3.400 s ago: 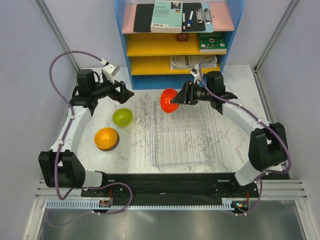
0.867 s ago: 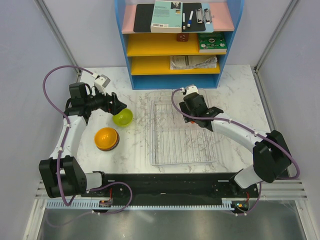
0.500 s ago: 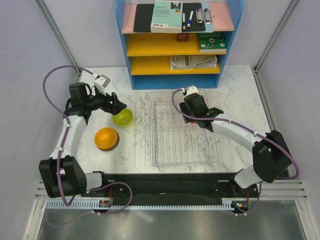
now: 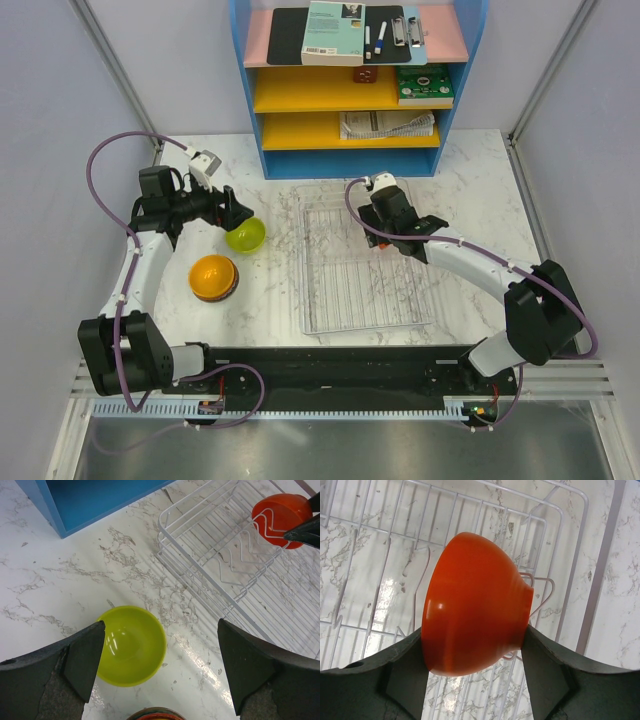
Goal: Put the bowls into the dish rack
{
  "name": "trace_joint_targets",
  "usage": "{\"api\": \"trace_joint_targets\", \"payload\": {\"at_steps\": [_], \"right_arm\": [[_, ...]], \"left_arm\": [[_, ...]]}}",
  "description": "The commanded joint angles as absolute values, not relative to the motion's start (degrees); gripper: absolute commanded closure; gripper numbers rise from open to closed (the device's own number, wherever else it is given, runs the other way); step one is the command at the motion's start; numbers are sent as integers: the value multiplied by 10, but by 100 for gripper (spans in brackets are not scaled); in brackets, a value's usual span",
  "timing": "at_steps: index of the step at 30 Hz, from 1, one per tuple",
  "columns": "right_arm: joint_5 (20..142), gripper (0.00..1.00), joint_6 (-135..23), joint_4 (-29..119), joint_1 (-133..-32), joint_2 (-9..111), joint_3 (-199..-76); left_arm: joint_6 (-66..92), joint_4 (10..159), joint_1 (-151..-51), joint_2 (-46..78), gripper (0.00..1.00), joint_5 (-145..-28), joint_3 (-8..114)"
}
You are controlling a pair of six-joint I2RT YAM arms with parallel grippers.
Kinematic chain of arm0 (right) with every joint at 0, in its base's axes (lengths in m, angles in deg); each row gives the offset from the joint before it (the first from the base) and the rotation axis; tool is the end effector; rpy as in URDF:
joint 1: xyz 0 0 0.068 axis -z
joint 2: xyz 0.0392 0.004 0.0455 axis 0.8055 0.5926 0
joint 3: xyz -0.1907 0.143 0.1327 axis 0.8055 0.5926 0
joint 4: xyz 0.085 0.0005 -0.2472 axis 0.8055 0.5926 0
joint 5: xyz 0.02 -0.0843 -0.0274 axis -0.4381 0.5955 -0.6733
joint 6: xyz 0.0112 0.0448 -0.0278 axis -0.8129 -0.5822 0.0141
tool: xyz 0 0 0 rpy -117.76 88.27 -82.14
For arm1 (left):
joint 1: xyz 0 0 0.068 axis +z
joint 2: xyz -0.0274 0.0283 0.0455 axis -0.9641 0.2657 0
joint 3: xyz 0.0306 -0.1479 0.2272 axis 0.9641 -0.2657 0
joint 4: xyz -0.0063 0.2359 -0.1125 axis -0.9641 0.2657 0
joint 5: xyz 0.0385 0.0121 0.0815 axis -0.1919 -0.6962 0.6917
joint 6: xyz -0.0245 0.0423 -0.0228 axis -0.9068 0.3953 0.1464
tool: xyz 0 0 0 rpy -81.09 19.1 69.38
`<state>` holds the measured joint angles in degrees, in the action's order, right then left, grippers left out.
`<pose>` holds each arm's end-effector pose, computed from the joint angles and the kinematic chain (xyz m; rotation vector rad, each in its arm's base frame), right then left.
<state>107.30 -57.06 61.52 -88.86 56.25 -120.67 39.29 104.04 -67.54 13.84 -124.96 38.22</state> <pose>0.2717 0.1779 0.2395 -0.3925 2.2691 0.0052 0.2791 0.0084 0.3028 0.5774 1.9299 -0.6365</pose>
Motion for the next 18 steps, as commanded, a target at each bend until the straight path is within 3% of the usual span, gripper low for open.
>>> {"api": "trace_joint_targets", "payload": {"at_steps": [1,15,18], "right_arm": [[941,100,-637,632,-895,574,-1186],[894,100,-644,622,-880,598,-1180],[890,80,-636,622,-880,589,-1181]], "left_arm": [[412,1032,-673,129,0,-1259,381],[415,1032,-674,128,0,-1259,380],[415,1032,-673,129,0,-1259,380]]}}
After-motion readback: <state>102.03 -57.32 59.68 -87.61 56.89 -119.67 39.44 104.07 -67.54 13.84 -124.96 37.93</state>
